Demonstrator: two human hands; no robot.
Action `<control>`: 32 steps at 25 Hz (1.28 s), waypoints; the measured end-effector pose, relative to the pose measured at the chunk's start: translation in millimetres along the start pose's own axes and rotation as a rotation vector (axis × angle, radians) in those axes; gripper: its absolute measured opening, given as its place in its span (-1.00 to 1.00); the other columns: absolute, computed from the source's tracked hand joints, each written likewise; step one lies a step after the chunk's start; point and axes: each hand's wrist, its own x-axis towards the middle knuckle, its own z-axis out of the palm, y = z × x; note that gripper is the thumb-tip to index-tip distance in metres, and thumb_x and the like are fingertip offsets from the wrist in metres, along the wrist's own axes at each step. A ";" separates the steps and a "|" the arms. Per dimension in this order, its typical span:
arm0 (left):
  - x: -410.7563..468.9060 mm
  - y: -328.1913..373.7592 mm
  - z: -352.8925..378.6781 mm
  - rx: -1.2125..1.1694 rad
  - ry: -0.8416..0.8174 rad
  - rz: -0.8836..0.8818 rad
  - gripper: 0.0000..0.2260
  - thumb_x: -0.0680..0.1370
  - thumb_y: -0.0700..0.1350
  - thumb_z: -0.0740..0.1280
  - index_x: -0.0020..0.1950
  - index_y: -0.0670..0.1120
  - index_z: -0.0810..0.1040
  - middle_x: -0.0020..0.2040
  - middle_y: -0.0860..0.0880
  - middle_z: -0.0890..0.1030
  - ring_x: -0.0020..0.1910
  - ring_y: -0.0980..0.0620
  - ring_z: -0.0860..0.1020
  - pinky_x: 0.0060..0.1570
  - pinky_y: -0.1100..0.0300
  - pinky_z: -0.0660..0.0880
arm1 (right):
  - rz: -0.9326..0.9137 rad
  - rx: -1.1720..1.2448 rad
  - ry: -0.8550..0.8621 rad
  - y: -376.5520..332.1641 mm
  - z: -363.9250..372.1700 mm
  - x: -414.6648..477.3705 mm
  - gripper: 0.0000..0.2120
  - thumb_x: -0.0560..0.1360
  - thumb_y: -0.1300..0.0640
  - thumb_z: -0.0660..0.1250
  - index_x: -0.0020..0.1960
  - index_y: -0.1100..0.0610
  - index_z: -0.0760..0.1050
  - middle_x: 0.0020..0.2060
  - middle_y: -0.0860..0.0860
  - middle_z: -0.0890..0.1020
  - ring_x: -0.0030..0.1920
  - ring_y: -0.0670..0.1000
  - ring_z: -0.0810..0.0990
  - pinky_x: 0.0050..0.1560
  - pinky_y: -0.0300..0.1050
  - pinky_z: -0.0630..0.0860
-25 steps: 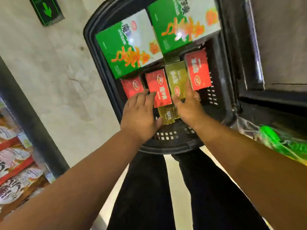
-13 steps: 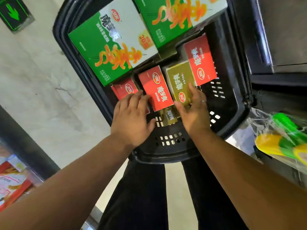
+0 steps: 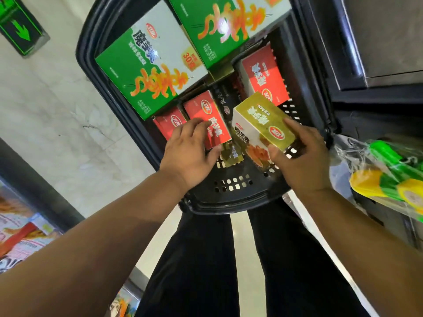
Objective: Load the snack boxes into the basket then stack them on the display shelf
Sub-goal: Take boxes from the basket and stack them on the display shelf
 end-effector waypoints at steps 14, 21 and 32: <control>-57.3 22.6 -45.5 -1.119 -0.106 -0.416 -0.74 0.55 0.15 0.26 0.06 0.03 0.60 -0.15 0.10 0.72 -0.21 0.09 0.69 -0.21 0.17 0.59 | 0.389 0.394 -0.469 -56.8 8.0 13.4 -0.76 0.58 -0.09 0.26 0.21 -0.12 0.54 0.03 -0.12 0.67 0.02 -0.17 0.63 -0.12 -0.26 0.49; -93.7 -36.1 -29.7 -1.120 0.176 -0.654 -0.53 0.48 0.29 0.24 0.21 0.02 0.58 -0.02 0.10 0.71 -0.11 0.14 0.68 -0.15 0.17 0.55 | 0.124 -0.155 -0.357 -36.8 77.4 26.5 -0.44 0.62 -0.06 0.19 0.56 -0.07 0.08 0.49 0.04 0.20 0.47 0.06 0.24 0.47 0.08 0.23; -87.6 -64.5 -16.4 -1.136 0.255 -0.685 -0.57 0.45 0.34 0.27 0.17 0.12 0.56 0.03 0.13 0.69 -0.01 0.08 0.67 0.06 -0.08 0.60 | -0.014 -0.305 -0.315 -6.1 114.5 39.6 -0.13 0.46 -0.05 0.45 0.52 -0.34 -0.06 0.36 0.10 0.27 0.24 0.15 0.47 0.25 0.14 0.50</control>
